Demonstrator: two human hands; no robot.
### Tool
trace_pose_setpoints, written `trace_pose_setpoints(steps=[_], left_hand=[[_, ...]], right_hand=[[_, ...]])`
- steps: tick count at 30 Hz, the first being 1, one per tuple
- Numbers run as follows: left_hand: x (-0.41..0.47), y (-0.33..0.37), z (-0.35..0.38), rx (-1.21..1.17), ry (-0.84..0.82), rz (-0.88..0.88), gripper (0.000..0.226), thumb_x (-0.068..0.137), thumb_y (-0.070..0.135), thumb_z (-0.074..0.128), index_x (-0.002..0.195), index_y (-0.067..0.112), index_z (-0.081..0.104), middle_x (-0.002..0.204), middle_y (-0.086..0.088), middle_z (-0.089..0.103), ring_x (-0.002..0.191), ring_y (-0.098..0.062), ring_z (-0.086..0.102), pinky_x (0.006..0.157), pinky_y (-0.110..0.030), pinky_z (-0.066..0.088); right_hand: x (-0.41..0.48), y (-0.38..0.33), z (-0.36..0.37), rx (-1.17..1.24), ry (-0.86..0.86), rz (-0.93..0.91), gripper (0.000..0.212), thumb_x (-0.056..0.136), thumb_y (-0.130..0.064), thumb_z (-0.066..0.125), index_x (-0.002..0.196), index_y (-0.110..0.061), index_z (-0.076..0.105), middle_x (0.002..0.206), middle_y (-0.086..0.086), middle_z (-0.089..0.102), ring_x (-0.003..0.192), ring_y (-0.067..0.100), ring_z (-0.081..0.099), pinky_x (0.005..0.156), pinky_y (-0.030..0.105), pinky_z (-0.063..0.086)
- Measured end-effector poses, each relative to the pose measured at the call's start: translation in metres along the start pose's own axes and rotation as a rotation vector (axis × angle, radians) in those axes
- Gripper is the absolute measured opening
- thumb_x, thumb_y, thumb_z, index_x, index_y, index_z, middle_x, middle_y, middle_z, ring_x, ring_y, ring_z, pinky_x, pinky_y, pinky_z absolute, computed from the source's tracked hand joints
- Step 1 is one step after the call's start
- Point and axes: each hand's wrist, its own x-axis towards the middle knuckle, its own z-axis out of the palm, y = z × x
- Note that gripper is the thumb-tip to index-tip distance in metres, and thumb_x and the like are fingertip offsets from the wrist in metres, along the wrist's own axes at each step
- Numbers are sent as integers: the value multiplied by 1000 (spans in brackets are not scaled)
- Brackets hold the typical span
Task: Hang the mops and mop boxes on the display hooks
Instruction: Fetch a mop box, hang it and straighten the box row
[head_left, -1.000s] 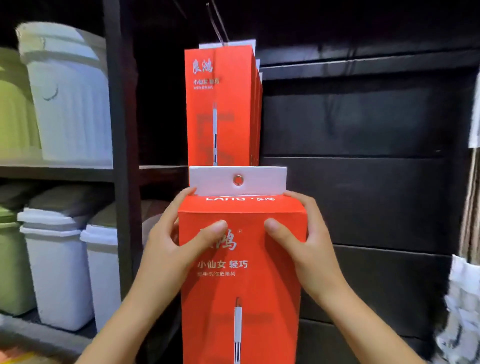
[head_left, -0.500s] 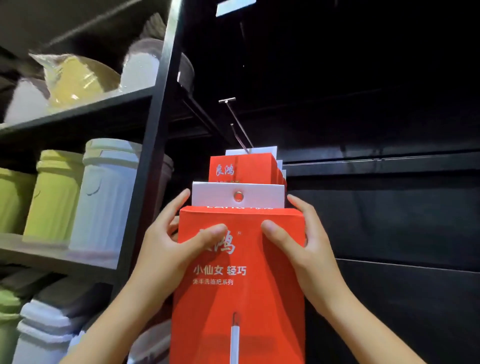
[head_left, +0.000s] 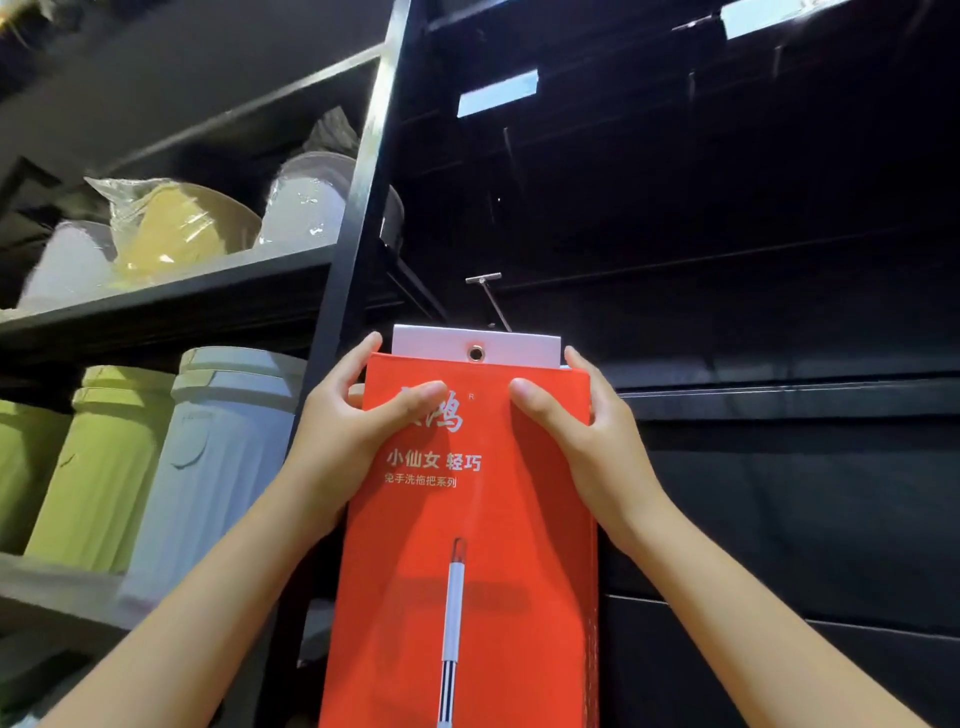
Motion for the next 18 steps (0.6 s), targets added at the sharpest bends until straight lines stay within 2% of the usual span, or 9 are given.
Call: trace_pose_setpoints(steps=[2, 4, 6, 7, 11, 14, 18], left_hand=[[10, 5, 1, -7, -28, -4, 89, 58, 36, 81, 139, 33, 44, 86, 15, 76, 78, -12, 74, 58, -20, 56], [20, 8, 2, -18, -66, 1, 67, 58, 31, 89, 117, 38, 58, 84, 13, 76, 75, -12, 74, 56, -20, 55], [29, 11, 4, -27, -122, 26, 37, 61, 30, 86, 92, 42, 69, 84, 7, 77, 72, -14, 74, 55, -22, 55], [32, 13, 5, -37, -145, 36, 30, 62, 29, 84, 85, 44, 71, 84, 4, 77, 70, -16, 74, 55, -23, 56], [47, 13, 7, -93, -160, 43, 28, 62, 28, 76, 90, 32, 71, 84, -4, 76, 69, -18, 73, 56, -25, 56], [56, 6, 9, -97, -167, 42, 37, 64, 26, 82, 97, 17, 69, 83, -4, 75, 69, -19, 73, 56, -26, 56], [63, -6, 11, -108, -164, 18, 37, 65, 26, 82, 98, 15, 68, 84, -8, 76, 70, -22, 73, 56, -25, 56]], right_hand=[[12, -6, -2, -23, -76, -3, 49, 74, -53, 70, 118, -33, 64, 109, -6, 74, 102, 14, 70, 97, 47, 53], [23, -9, -4, -54, -98, 0, 45, 74, -56, 69, 112, -33, 66, 104, -6, 75, 98, 14, 72, 95, 48, 54], [33, -9, -6, -71, -104, 4, 45, 73, -58, 67, 111, -33, 67, 103, -6, 76, 97, 15, 72, 95, 49, 54], [36, -11, -6, -76, -105, -1, 45, 74, -57, 67, 111, -33, 67, 104, -6, 76, 98, 15, 72, 95, 49, 53], [49, -13, -8, -99, -104, 6, 43, 75, -58, 66, 110, -34, 66, 105, -6, 75, 97, 15, 72, 94, 49, 54], [56, -11, -9, -124, -98, 24, 40, 76, -57, 67, 109, -34, 67, 103, -7, 75, 96, 14, 72, 94, 49, 54], [62, -5, -7, -150, -86, 42, 38, 75, -57, 67, 108, -37, 66, 101, -9, 76, 93, 11, 73, 92, 46, 56]])
